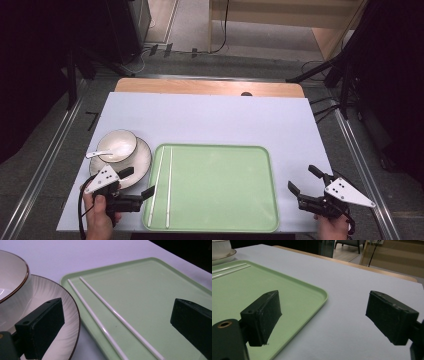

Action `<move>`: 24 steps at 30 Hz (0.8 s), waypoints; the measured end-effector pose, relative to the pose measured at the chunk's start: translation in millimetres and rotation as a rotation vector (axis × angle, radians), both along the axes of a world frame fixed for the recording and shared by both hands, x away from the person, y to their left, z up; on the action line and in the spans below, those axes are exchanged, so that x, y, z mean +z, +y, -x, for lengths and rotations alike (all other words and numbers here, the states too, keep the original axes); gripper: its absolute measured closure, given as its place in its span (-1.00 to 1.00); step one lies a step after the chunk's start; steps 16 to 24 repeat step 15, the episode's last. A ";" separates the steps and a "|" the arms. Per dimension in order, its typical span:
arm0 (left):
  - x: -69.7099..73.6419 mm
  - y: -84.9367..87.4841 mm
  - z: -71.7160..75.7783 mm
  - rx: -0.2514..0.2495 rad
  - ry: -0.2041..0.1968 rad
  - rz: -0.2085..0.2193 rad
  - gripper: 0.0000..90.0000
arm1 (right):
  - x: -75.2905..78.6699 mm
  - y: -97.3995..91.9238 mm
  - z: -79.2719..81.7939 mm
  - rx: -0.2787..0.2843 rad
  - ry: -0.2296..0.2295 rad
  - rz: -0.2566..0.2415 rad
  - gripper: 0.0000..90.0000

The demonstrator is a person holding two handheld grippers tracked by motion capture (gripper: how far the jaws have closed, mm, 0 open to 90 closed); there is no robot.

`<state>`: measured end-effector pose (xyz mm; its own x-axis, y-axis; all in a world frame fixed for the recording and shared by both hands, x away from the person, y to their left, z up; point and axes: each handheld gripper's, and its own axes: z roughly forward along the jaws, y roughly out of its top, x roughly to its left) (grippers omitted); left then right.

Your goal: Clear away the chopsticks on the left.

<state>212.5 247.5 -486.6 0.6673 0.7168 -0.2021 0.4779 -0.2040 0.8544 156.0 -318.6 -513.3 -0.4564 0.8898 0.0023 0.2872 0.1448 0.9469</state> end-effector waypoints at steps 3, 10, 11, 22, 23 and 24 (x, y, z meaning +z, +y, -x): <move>-0.8 8.0 3.1 0.002 -0.001 -0.006 -1.00 | -0.2 -0.1 -0.2 -0.001 0.002 0.000 -0.72; -2.0 30.6 9.3 0.045 -0.005 0.008 -1.00 | -0.7 -0.9 -0.2 -0.004 0.004 -0.004 -0.72; -1.7 33.5 9.5 0.050 -0.005 0.013 -1.00 | -0.8 -1.0 -0.2 -0.005 0.005 -0.005 -0.72; -1.9 38.9 8.0 0.068 -0.008 0.031 -1.00 | -1.7 -2.0 -0.8 -0.010 0.006 0.001 -0.72; -1.9 38.9 8.0 0.068 -0.008 0.031 -1.00 | -1.7 -2.0 -0.8 -0.010 0.006 0.001 -0.72; -1.9 38.9 8.0 0.068 -0.008 0.031 -1.00 | -1.7 -2.0 -0.8 -0.010 0.006 0.001 -0.72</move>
